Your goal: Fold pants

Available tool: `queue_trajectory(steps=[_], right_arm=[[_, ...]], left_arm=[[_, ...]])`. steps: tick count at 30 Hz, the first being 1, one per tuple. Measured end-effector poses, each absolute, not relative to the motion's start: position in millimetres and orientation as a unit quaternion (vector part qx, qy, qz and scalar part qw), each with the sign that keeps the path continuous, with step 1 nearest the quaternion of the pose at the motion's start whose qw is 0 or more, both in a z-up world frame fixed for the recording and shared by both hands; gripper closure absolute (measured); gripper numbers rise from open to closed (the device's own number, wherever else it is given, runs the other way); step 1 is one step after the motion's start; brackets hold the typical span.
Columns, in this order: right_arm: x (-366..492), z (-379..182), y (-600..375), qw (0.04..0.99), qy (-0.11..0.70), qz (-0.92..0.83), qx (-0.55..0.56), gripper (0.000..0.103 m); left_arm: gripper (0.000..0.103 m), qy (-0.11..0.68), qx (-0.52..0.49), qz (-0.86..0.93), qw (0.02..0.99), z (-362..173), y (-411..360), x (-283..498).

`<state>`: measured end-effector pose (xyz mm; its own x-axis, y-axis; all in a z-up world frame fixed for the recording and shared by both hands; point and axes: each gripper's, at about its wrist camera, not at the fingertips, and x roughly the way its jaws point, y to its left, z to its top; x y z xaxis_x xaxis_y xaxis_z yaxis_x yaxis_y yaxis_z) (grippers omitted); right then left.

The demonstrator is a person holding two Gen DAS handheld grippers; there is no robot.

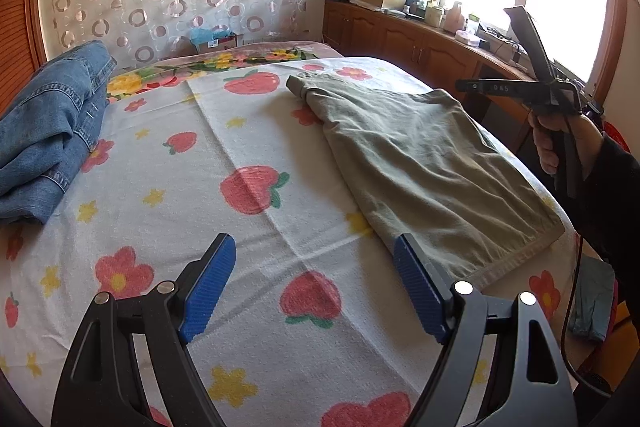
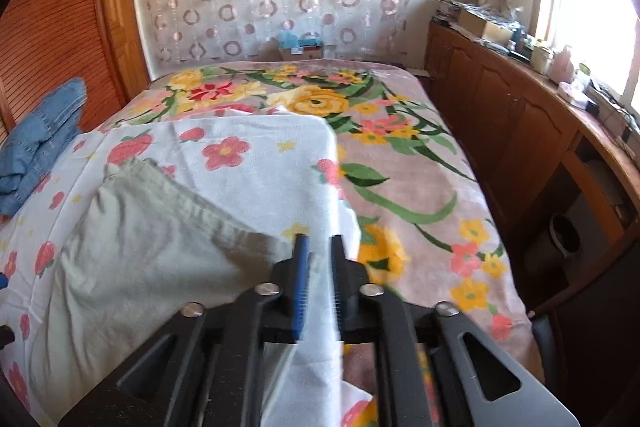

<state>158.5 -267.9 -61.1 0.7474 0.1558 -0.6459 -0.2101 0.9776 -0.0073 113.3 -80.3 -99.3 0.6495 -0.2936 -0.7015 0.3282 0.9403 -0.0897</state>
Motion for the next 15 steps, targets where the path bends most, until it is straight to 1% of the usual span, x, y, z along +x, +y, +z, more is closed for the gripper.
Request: queue_trajectory(steps=[1, 9, 10, 11, 13, 15], right_arm=[[157.8, -63.2, -266.3, 0.933, 0.342, 0.104, -0.038, 0.077], [169.5, -77.5, -271.0, 0.923, 0.367, 0.11, -0.036, 0.077], [169.7, -75.9, -273.3, 0.924, 0.365, 0.112, -0.034, 0.083], [171.6, -73.6, -274.2, 0.923, 0.364, 0.117, -0.032, 0.096], [170.1, -68.2, -276.9, 0.927, 0.354, 0.12, -0.034, 0.099], [166.0, -62.7, -278.5, 0.934, 0.339, 0.102, -0.043, 0.1]], left_arm=[[0.021, 0.383, 0.024, -0.172, 0.907, -99.8, -80.8, 113.5], [0.021, 0.382, 0.038, -0.186, 0.905, -98.6, -99.1, 120.5], [0.021, 0.383, 0.038, -0.189, 0.904, -99.2, -100.8, 121.2], [0.021, 0.384, 0.039, -0.191, 0.902, -100.5, -102.6, 122.3], [0.021, 0.389, 0.043, -0.192, 0.9, -104.3, -105.0, 123.4], [0.021, 0.395, 0.046, -0.19, 0.897, -108.9, -106.8, 124.1]])
